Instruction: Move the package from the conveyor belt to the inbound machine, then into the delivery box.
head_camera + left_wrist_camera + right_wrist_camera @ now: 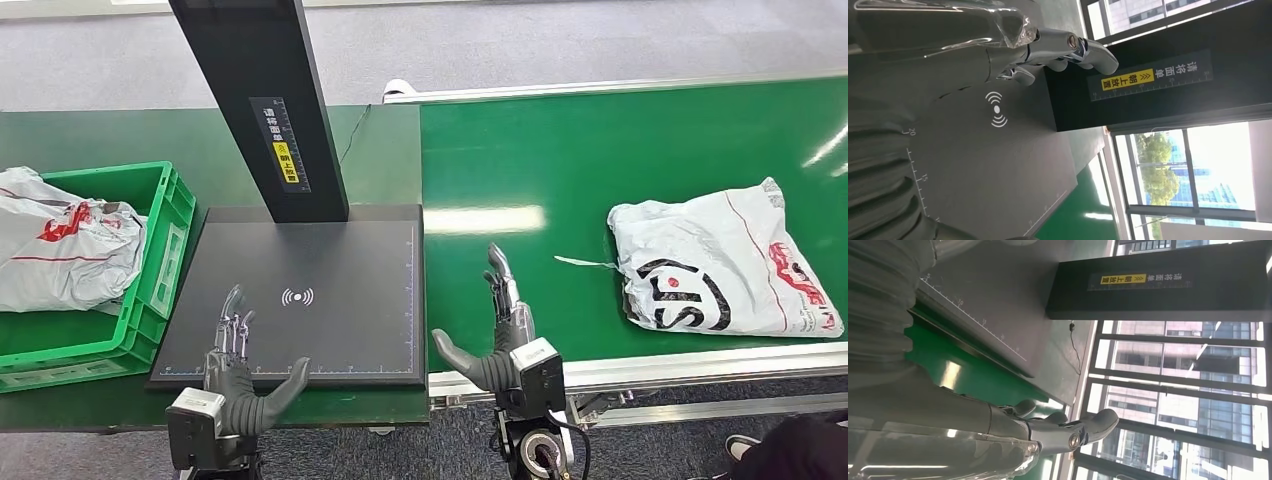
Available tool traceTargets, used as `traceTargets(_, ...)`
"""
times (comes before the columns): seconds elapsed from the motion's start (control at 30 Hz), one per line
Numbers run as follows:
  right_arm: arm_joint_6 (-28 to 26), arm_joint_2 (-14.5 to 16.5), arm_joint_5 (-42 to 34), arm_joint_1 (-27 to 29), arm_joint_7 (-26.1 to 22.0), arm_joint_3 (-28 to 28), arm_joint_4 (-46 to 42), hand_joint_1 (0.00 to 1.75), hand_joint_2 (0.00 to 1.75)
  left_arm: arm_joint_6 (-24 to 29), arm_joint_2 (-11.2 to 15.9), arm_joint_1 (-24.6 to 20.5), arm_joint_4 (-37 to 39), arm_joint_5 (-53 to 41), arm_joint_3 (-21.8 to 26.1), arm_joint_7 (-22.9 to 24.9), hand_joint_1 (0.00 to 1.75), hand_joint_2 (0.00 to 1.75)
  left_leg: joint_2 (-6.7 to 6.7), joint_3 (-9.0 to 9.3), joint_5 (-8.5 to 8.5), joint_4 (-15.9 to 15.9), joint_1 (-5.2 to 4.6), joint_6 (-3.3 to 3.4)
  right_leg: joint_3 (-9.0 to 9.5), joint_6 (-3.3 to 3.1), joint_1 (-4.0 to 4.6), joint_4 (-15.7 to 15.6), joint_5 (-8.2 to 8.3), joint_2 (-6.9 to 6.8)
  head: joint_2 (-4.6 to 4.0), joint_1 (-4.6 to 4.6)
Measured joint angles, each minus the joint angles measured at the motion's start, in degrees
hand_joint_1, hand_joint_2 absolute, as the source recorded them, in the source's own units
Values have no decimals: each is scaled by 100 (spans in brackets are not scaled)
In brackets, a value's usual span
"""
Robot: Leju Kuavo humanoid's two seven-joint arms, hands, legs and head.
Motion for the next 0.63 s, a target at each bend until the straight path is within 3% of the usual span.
traceTargets(0.63,54,63,5,-146,58,-111,36,0,175,-81,-122,127,-167,-36,4,-22,0,175,-2,1,0,0,0,0,3,0,0,0,0,0,1,0)
